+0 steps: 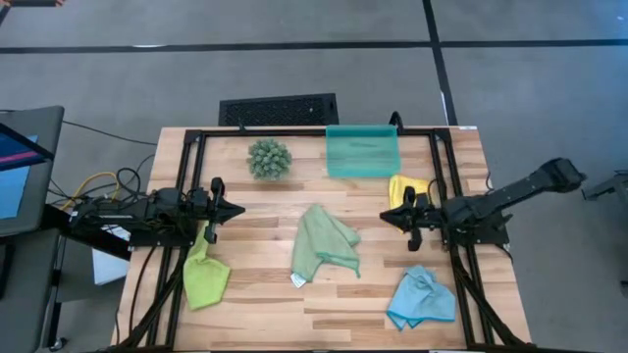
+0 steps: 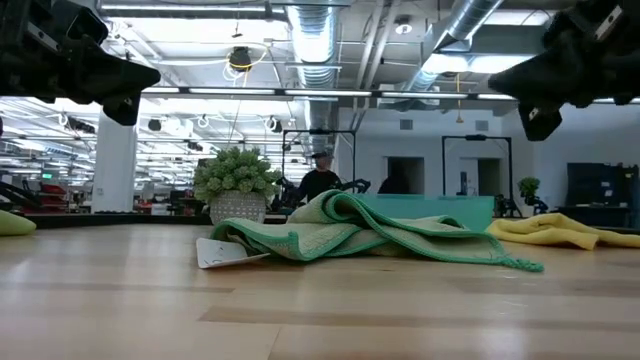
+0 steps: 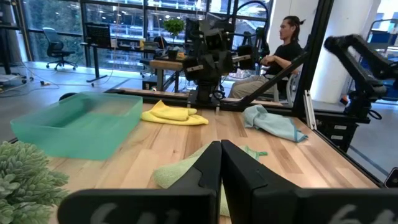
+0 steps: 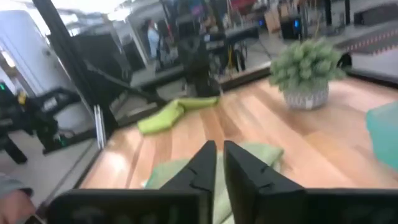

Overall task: Roll microfiber towels into tight, uniform cylinder then place into a basket
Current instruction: Roll the dark green microfiber cloth

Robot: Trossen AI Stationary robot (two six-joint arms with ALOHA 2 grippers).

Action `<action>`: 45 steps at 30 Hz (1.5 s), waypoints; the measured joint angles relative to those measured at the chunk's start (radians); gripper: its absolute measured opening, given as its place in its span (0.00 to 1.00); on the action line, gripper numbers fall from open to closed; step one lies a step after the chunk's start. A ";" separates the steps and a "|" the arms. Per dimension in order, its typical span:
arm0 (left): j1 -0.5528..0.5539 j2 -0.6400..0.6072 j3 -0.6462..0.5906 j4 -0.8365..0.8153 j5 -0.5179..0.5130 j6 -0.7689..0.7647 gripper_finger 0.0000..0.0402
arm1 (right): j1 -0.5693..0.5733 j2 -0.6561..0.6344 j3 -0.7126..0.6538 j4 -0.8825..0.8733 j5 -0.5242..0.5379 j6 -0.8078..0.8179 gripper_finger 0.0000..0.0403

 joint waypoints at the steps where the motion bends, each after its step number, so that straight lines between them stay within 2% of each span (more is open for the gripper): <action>1: 0.000 0.000 0.000 0.000 0.000 0.000 0.00 | 0.004 0.040 0.016 -0.006 -0.007 0.009 0.19; 9: 0.000 0.000 0.000 0.000 0.000 0.000 0.00 | 0.036 0.373 0.179 -0.035 -0.226 0.004 0.40; 13: 0.000 0.000 0.000 0.000 0.000 0.000 0.00 | 0.113 0.546 0.304 -0.180 -0.230 0.004 0.45; 17: 0.000 0.000 0.000 0.000 0.000 0.000 0.00 | 0.163 0.712 0.453 -0.359 -0.222 0.056 0.45; 23: 0.000 0.000 0.000 0.000 0.000 0.000 0.00 | 0.158 0.907 0.660 -0.689 -0.152 0.231 0.41; 27: 0.000 0.000 0.000 0.000 0.000 0.000 0.00 | 0.144 1.005 0.718 -0.686 -0.153 0.273 0.37; 32: 0.000 0.000 0.000 0.000 0.000 0.000 0.00 | 0.105 1.085 0.748 -0.685 -0.153 0.253 0.31; 36: 0.000 0.000 0.000 0.000 0.000 0.000 0.00 | 0.078 1.102 0.764 -0.686 -0.139 0.176 0.21; 41: 0.000 0.000 0.000 0.000 0.000 0.000 0.00 | 0.073 1.059 0.797 -0.758 -0.051 0.069 0.03; 45: 0.000 0.000 0.000 0.000 0.000 0.000 0.00 | 0.083 1.002 0.838 -0.871 0.039 0.050 0.04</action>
